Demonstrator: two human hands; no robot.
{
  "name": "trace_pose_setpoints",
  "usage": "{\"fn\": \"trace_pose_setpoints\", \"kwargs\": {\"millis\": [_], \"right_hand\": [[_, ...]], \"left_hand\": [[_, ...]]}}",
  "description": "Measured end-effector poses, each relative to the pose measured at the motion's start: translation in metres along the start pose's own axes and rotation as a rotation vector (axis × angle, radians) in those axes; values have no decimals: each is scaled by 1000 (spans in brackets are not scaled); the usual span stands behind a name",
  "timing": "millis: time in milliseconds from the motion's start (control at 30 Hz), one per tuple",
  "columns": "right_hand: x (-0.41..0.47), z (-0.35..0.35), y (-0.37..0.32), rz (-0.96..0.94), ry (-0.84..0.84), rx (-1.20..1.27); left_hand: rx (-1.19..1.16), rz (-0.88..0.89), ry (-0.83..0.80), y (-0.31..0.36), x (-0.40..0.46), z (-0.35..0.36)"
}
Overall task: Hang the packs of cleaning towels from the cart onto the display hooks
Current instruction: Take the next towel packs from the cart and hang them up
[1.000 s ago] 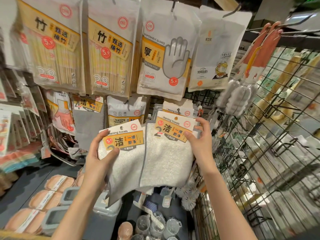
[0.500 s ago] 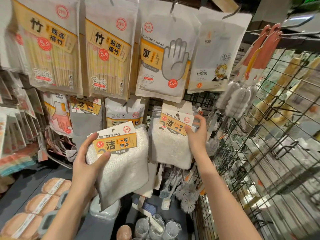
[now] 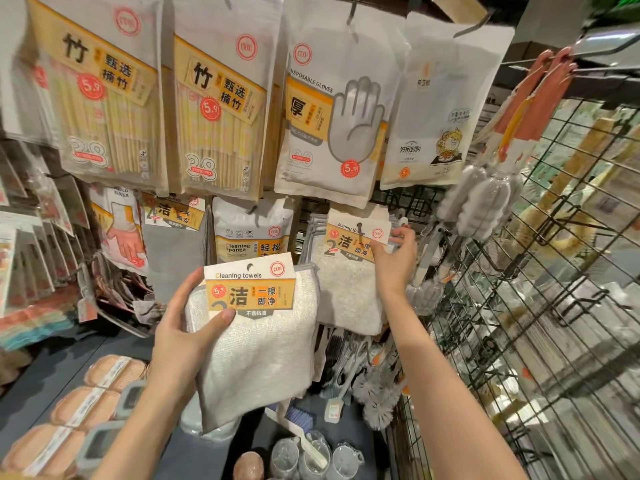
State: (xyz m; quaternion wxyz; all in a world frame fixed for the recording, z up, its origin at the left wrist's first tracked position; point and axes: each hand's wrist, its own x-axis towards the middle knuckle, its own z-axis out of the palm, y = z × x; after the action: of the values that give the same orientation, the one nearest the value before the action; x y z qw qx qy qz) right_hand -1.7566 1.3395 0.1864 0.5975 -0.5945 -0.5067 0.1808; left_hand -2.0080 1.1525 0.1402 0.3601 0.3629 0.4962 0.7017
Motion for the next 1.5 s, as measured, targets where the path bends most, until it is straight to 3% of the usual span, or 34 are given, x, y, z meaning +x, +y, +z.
{"fn": "trace_pose_setpoints", "kwargs": {"millis": [433,500,633,700,800,967,1133,1500], "right_hand": [[-57,-37,-8,-108,-103,-97],[-71,-39,-18,-111,-217,-50],[-96,-37,-41,19,-609,159],[-106,-37,-46,70,-675,229],[-115,-42,-51,120,-686,312],[-119,-47,-49,61,-676,180],[-120,-46,-47,41,-655,220],[-101,-54,-35,0,-482,255]], "left_hand": [[15,11,-25,1,-3,11],[20,19,-41,2,-6,16],[11,22,-64,2,-8,22],[4,26,-68,1,-8,23],[37,51,-59,1,-9,23],[39,47,-36,-1,-11,25],[47,33,-47,-3,-14,25],[-66,2,-5,-7,-7,21]]}}
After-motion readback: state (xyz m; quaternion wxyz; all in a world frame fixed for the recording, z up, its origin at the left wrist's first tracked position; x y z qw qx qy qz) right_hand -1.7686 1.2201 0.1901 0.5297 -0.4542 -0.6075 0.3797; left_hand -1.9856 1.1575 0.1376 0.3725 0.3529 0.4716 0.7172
